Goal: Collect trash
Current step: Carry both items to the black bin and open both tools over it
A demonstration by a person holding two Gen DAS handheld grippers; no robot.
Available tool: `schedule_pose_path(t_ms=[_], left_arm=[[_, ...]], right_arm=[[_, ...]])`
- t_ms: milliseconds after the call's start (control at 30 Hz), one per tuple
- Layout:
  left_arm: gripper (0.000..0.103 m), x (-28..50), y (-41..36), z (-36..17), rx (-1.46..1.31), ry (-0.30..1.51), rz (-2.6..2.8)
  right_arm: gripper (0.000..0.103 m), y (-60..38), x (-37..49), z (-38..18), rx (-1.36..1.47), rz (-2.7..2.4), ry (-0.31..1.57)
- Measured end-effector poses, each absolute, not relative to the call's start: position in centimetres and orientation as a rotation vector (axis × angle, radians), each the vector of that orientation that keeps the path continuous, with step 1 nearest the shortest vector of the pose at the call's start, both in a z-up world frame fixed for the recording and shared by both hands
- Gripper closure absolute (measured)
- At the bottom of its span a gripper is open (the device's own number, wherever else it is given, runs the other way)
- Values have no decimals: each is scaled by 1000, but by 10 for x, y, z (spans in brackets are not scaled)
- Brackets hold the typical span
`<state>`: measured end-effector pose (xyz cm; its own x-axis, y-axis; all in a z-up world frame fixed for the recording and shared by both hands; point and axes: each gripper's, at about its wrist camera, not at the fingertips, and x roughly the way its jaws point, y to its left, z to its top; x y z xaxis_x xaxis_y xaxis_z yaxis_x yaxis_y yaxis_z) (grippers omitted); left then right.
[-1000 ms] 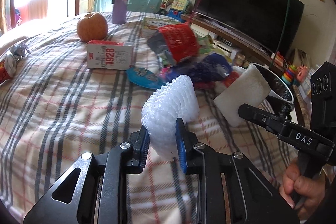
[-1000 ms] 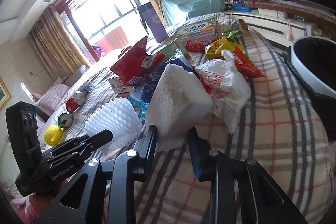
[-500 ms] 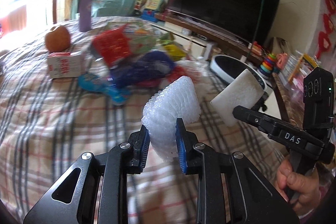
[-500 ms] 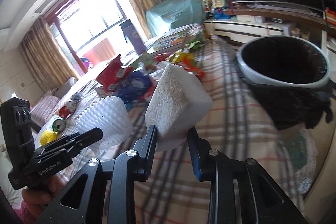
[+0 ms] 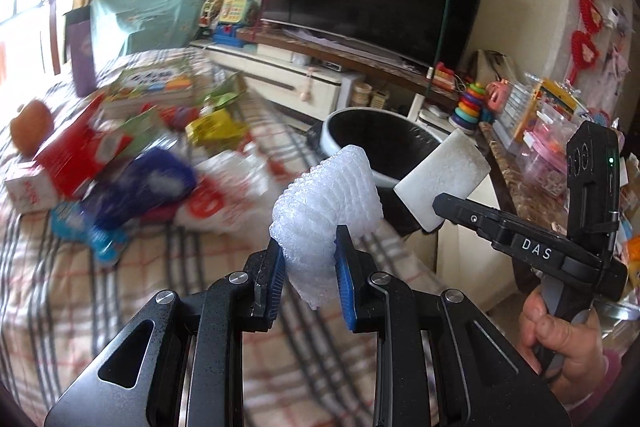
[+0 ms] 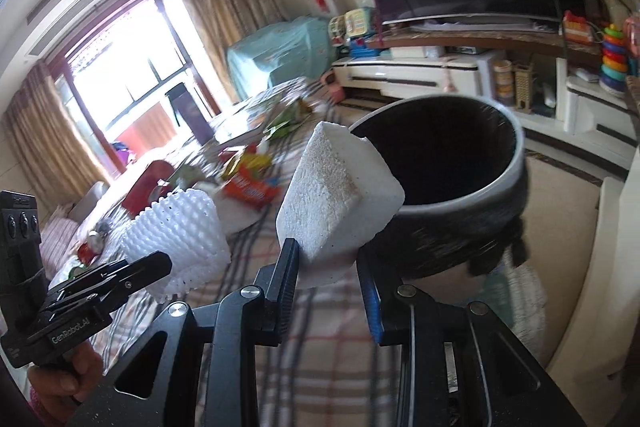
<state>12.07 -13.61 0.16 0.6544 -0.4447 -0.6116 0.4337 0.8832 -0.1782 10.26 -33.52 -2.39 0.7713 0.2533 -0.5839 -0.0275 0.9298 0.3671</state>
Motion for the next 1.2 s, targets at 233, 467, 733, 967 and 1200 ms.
schedule_pose_path(t_ms=[233,467,733,967,1200], left_arm=[[81,142,-172,6,9,710,-526],[81,167,-201,9,28,721,-542],[81,196,-223,8,42,742,-543],[81,213,-243,5,56,762,-558],[77,226,-255,-1,75,789,-562]], right_arm=[[73,-369,117,-17,342,93,679],[72,-390,137,-18,321,62,715],[72,-404,159,-24,309,60,749],[71,-411,172,-29,293,61,784],[69,-419,182,-31,277,56,808]])
